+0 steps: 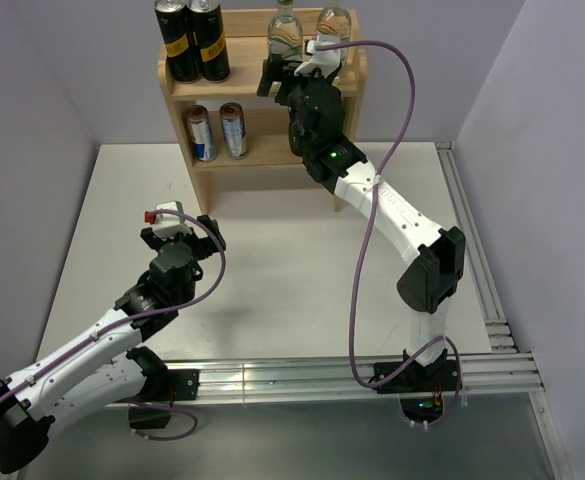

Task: Place and organize the beverage onto the shelf

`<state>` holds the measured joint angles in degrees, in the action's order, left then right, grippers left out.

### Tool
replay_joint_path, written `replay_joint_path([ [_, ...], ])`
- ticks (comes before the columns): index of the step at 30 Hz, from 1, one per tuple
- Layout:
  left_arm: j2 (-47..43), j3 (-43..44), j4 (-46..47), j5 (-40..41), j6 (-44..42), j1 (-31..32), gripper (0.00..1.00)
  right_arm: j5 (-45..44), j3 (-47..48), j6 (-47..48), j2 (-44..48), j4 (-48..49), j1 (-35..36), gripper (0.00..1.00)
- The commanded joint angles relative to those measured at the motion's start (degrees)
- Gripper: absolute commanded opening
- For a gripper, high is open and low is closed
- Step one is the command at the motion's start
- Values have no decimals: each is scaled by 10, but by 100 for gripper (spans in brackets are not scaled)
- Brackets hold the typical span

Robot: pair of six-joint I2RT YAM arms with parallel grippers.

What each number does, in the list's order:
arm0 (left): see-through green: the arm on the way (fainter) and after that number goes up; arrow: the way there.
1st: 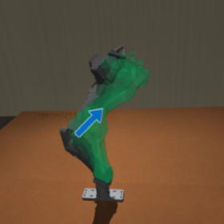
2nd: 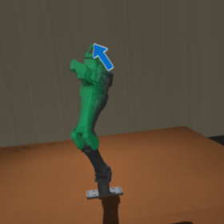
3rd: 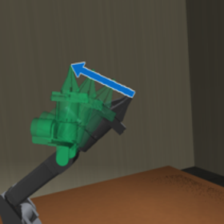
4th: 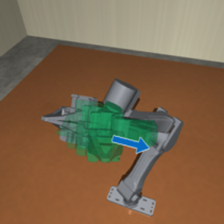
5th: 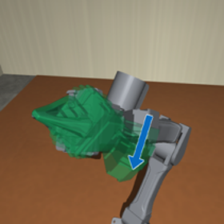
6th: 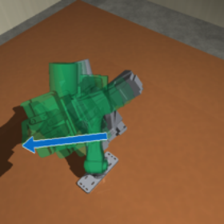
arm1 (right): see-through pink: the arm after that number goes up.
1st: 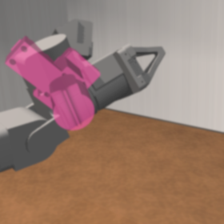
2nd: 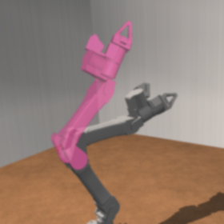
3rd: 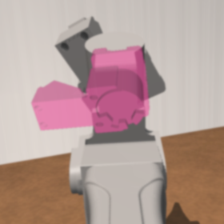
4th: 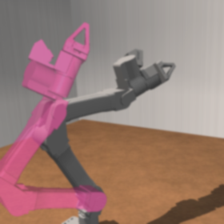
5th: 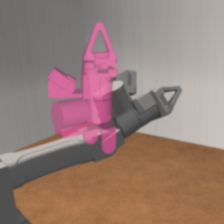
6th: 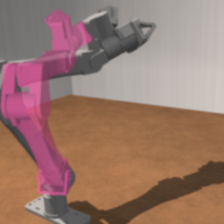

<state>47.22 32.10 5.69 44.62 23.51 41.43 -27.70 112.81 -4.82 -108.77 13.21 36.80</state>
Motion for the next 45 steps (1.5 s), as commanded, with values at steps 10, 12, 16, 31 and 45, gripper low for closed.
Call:
replay_joint_path([
  [10,-4,5,6,-5,8,-2,99,-89,-58,-39,-39,-148,-93,94],
  [12,-3,5,7,-6,8,-2,99,-89,-58,-39,-43,-148,-95,94],
  [16,-1,6,7,-5,7,-2,99,-81,-59,-46,-43,-151,-100,94],
  [31,-1,6,6,-1,7,-2,99,-39,-138,-63,6,-134,-85,100],
  [45,-7,6,3,2,8,-2,99,-54,-223,-88,52,-136,-45,100],
])
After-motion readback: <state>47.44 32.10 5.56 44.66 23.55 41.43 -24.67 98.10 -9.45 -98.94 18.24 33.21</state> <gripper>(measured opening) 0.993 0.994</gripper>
